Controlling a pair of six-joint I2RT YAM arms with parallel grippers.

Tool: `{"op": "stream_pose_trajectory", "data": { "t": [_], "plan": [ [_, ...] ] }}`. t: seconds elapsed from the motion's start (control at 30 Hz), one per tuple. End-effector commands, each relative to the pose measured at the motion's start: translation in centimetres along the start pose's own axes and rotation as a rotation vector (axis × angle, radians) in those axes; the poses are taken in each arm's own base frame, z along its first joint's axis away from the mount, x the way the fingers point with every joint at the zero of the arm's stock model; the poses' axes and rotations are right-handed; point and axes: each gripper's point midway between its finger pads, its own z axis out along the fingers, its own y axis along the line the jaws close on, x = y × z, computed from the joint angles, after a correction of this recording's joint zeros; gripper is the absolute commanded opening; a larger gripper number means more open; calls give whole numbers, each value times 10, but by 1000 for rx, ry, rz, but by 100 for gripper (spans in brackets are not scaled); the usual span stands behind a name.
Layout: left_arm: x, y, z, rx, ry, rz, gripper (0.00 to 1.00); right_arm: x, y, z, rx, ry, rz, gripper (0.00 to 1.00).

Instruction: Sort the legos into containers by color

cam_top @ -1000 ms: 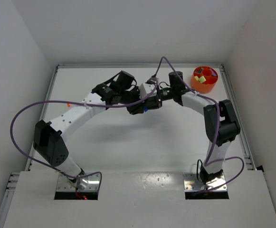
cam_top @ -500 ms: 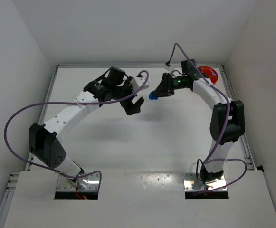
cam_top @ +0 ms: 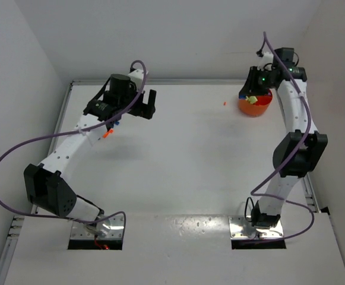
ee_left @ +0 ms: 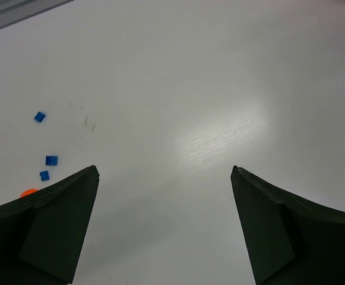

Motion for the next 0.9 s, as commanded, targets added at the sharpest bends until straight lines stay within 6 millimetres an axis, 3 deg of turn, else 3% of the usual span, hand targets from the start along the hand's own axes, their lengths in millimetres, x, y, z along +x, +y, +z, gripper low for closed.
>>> {"op": "stream_pose_trajectory", "data": {
  "t": [0.0, 0.1, 0.13, 0.3, 0.47, 0.5, 0.77, 0.87],
  "plan": [
    [-24, 39, -8, -217, -119, -159, 100, -16, -57, -12, 192, -19, 84, 0],
    [-33, 57, -9, -322, -138, -164, 100, -28, -85, -17, 262, -62, 120, 0],
    [-33, 60, -12, -336, -131, -142, 100, -25, -89, -8, 262, -46, 136, 0],
    [-35, 65, -10, -346, -127, -122, 100, -19, -127, -1, 319, -33, 221, 0],
    [-30, 64, -3, -338, -108, -120, 100, -28, -145, 2, 369, -64, 257, 0],
    [-30, 68, -4, -345, -110, -134, 100, -22, -155, 7, 385, -47, 272, 0],
    [-24, 68, 4, -324, -90, -136, 100, -28, -169, 16, 410, -73, 344, 0],
    [-21, 72, 7, -332, -81, -150, 100, -22, -172, 26, 410, -60, 396, 0]
  ]
}}
